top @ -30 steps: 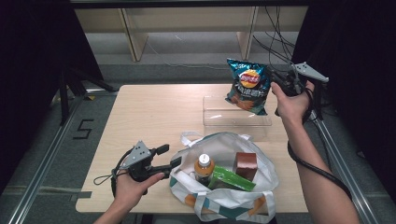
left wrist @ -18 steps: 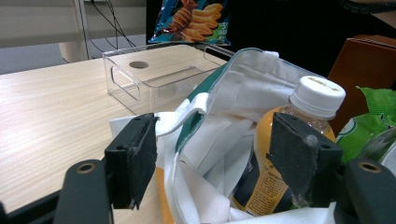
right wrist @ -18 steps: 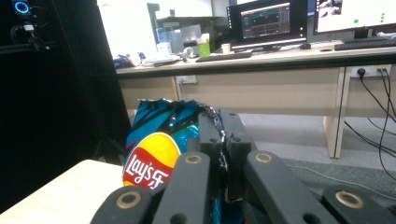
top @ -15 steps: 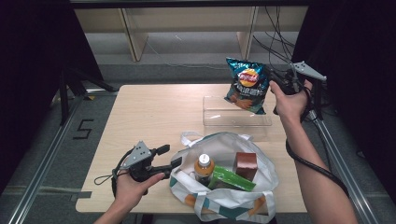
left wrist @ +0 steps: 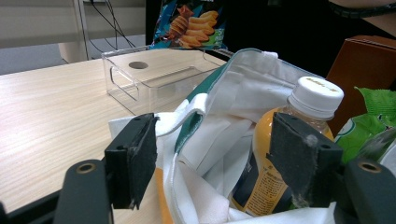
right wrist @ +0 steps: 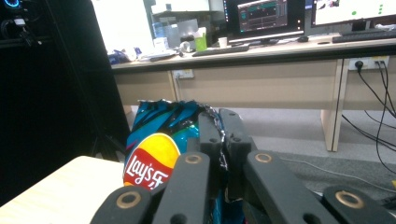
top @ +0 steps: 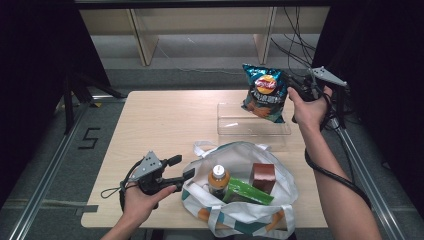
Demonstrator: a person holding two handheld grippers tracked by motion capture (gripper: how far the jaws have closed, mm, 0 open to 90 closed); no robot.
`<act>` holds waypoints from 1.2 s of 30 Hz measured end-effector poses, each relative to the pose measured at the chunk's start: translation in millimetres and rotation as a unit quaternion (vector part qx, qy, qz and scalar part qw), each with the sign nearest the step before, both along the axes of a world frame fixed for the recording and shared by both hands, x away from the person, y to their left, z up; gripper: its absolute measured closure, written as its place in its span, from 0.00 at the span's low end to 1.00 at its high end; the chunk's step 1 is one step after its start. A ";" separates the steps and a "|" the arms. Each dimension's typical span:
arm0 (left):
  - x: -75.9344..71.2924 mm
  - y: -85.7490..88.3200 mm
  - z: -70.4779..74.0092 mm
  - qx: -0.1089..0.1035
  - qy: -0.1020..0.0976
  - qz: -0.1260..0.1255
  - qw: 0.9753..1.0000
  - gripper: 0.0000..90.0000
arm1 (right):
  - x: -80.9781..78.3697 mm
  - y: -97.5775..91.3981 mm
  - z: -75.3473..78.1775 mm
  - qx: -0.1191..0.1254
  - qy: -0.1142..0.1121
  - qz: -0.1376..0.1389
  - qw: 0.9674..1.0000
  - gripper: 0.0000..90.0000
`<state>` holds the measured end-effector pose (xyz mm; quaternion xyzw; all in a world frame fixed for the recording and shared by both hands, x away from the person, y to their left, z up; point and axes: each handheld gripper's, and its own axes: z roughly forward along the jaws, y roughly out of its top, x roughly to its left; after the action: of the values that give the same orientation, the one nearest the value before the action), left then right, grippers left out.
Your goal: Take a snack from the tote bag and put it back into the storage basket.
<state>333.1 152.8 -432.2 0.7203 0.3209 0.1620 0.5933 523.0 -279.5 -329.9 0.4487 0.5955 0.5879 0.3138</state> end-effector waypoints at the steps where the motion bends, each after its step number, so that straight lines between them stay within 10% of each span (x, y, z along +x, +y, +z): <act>1: -0.1 0.0 0.1 0.000 0.000 0.001 1.000 0.35 | 0.3 0.2 -0.7 0.002 0.003 0.001 1.000 1.00; 36: 0.3 -0.2 -1.2 -0.004 0.000 -0.003 1.000 0.35 | 13.0 -4.2 -21.8 0.004 0.028 -0.013 1.000 0.99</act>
<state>333.4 152.6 -433.4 0.7189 0.3195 0.1587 0.5965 536.0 -283.6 -351.7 0.4738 0.5961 0.5731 0.3027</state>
